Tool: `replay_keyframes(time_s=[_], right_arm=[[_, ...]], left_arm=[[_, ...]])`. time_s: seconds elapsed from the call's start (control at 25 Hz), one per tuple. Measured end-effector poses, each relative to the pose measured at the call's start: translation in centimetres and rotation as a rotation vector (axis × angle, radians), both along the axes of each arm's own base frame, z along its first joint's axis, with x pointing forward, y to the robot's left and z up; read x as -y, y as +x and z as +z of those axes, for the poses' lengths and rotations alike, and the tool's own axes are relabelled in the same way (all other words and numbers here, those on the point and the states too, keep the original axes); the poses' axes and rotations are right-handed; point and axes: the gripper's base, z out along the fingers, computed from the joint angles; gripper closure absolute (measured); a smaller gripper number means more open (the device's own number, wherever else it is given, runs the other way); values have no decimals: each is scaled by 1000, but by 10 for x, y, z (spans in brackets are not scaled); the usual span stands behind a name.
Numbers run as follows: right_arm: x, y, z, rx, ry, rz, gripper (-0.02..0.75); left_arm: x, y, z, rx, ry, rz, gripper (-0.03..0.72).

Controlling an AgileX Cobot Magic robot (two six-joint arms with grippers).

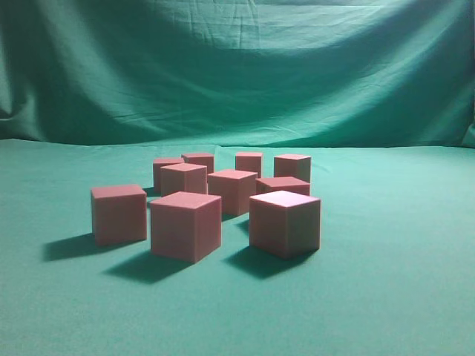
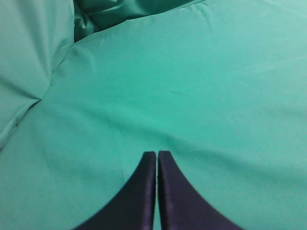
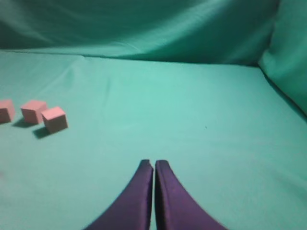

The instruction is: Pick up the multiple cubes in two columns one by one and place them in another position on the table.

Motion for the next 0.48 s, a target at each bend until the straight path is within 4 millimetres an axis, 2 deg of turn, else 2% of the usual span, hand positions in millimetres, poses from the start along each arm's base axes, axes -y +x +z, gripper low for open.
replay_keyframes(time_s=[0.2, 0.48], right_arm=[[4, -2, -8, -89, 17, -76, 738], [7, -2, -11, -125, 26, -134, 738]], left_arm=[[0, 0, 0, 0, 0, 0, 688], [0, 0, 0, 0, 0, 0, 688]])
